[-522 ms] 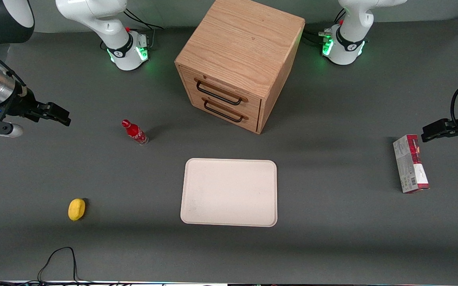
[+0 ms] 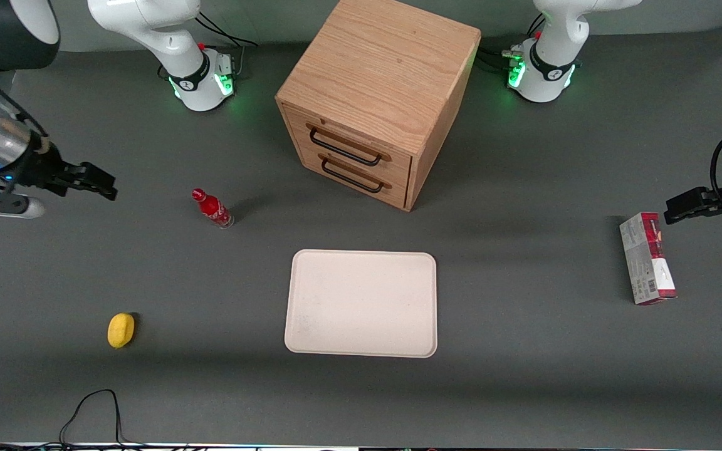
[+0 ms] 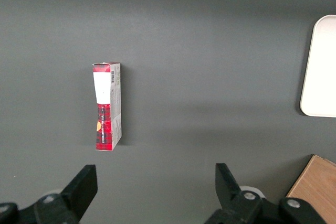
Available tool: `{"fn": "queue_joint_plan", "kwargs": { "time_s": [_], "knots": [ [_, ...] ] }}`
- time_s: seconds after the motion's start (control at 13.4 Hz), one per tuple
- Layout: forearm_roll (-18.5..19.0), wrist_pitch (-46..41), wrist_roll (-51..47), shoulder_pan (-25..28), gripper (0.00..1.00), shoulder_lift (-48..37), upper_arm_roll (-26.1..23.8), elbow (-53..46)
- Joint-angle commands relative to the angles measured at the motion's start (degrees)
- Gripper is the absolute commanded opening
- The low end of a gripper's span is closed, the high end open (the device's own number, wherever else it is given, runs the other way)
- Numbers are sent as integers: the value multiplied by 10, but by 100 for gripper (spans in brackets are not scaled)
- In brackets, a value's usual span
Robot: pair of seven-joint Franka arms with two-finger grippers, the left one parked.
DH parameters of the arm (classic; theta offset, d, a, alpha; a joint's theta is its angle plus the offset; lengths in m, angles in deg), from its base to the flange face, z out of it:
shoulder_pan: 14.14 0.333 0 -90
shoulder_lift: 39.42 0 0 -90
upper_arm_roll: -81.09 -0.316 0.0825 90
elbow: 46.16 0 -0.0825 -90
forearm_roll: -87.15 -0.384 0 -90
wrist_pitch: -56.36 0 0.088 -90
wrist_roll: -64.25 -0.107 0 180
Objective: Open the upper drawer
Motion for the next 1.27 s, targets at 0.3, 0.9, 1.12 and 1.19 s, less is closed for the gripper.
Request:
{"fn": "queue_joint_plan", "kwargs": {
  "time_s": [0.3,0.9,1.12,1.19],
  "knots": [
    [-45,-4,37,3,100,62,-212,-56],
    [-115,3,172,9,100,176,-345,-93],
    [-111,23,233,10,100,189,-345,-61],
    [-111,38,254,9,100,188,-345,-44]
  ]
}}
